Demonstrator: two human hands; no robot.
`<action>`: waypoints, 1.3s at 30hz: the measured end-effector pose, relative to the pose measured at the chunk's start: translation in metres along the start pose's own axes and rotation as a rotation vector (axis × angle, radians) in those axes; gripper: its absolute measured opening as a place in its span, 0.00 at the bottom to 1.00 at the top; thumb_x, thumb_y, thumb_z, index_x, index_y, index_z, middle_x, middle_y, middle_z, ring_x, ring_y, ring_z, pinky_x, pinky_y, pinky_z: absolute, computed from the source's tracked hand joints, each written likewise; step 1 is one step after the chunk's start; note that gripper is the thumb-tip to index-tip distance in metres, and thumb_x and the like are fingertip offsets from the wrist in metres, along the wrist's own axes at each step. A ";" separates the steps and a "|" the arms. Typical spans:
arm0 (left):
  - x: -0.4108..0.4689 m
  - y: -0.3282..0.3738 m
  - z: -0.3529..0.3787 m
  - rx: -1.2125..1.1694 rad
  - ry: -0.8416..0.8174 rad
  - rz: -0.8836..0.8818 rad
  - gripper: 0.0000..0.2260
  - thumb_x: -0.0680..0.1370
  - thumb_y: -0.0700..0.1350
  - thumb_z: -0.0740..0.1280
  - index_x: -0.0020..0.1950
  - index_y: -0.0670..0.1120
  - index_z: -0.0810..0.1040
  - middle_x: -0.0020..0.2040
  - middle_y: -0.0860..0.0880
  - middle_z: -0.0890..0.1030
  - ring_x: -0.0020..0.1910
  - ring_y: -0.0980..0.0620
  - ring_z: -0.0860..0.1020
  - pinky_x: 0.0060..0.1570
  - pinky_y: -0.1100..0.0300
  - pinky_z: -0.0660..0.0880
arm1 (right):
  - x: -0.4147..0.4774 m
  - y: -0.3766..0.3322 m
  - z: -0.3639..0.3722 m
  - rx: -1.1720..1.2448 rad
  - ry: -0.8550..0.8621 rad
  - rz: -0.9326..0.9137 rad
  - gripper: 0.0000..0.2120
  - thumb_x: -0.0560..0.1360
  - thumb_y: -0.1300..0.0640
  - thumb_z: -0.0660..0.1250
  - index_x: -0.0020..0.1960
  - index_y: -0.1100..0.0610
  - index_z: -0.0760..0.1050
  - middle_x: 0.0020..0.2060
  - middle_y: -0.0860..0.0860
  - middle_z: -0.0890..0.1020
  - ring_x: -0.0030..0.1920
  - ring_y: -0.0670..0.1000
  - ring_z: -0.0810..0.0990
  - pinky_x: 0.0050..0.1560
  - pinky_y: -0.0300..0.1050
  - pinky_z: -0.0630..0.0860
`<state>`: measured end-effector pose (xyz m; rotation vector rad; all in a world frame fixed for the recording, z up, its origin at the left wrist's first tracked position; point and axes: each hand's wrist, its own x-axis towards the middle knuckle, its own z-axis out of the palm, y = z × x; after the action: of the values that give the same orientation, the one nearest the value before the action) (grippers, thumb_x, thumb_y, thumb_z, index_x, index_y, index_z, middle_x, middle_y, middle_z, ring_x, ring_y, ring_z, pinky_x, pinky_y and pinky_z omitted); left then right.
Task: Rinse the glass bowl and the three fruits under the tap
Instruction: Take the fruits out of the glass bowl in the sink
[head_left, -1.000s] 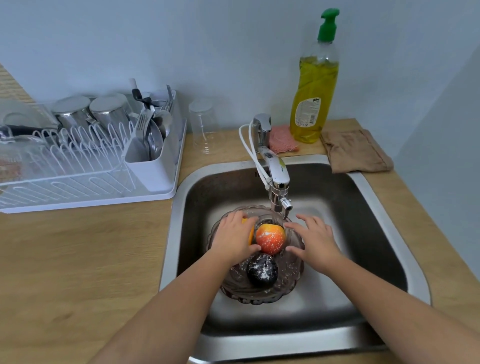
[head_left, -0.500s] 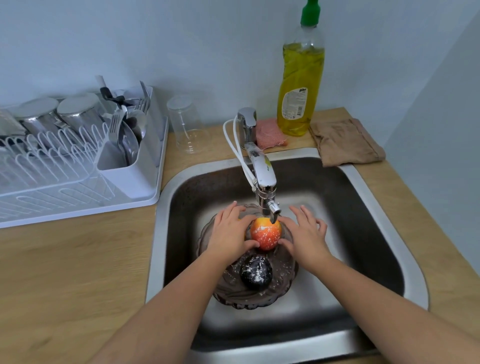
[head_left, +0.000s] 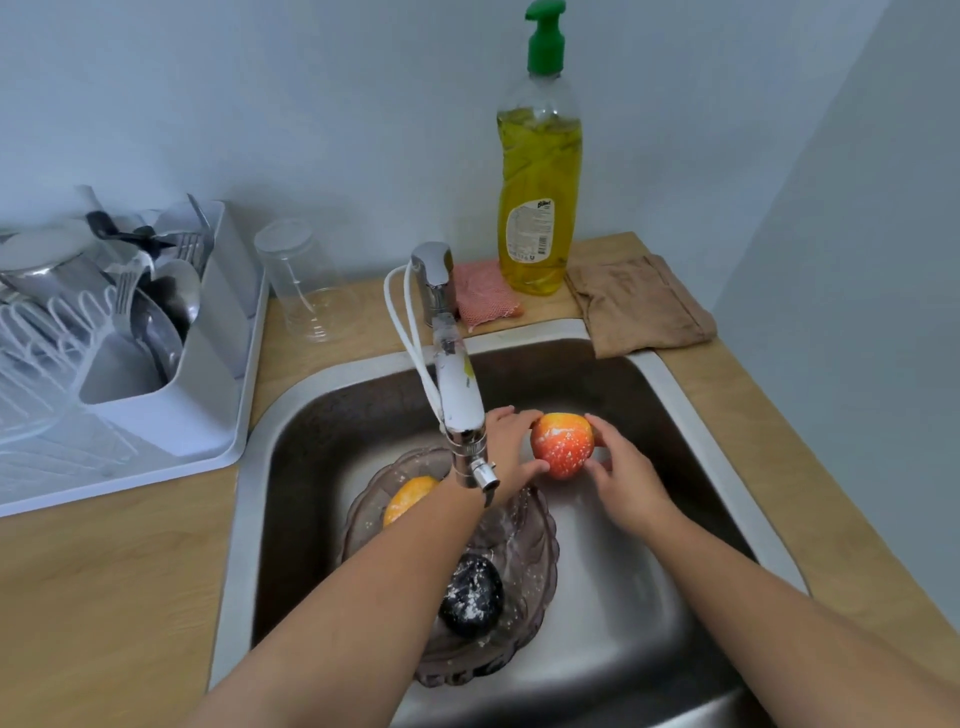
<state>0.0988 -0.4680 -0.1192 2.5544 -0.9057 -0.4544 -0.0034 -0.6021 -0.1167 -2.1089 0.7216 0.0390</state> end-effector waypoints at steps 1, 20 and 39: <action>0.005 0.000 0.002 0.013 0.000 0.013 0.29 0.75 0.54 0.69 0.74 0.51 0.65 0.72 0.49 0.69 0.75 0.50 0.60 0.72 0.54 0.55 | 0.004 0.002 0.001 0.001 0.001 0.017 0.29 0.78 0.60 0.63 0.75 0.48 0.57 0.71 0.52 0.67 0.70 0.53 0.68 0.66 0.50 0.68; -0.048 -0.022 -0.012 -0.082 0.061 -0.066 0.26 0.73 0.58 0.69 0.69 0.56 0.67 0.62 0.51 0.75 0.63 0.50 0.72 0.64 0.52 0.70 | -0.029 -0.005 -0.008 -0.313 -0.098 -0.054 0.26 0.78 0.63 0.58 0.75 0.54 0.57 0.71 0.56 0.66 0.68 0.57 0.69 0.68 0.50 0.67; -0.170 -0.043 -0.008 -0.220 -0.145 -0.343 0.30 0.69 0.47 0.76 0.69 0.49 0.70 0.45 0.47 0.78 0.46 0.50 0.77 0.46 0.61 0.72 | -0.078 -0.030 0.064 -0.669 -0.500 -0.426 0.34 0.71 0.57 0.69 0.74 0.47 0.60 0.69 0.51 0.72 0.67 0.55 0.72 0.64 0.50 0.71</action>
<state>-0.0007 -0.3246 -0.1032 2.4972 -0.4298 -0.8011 -0.0380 -0.5026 -0.1117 -2.6821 -0.0736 0.6227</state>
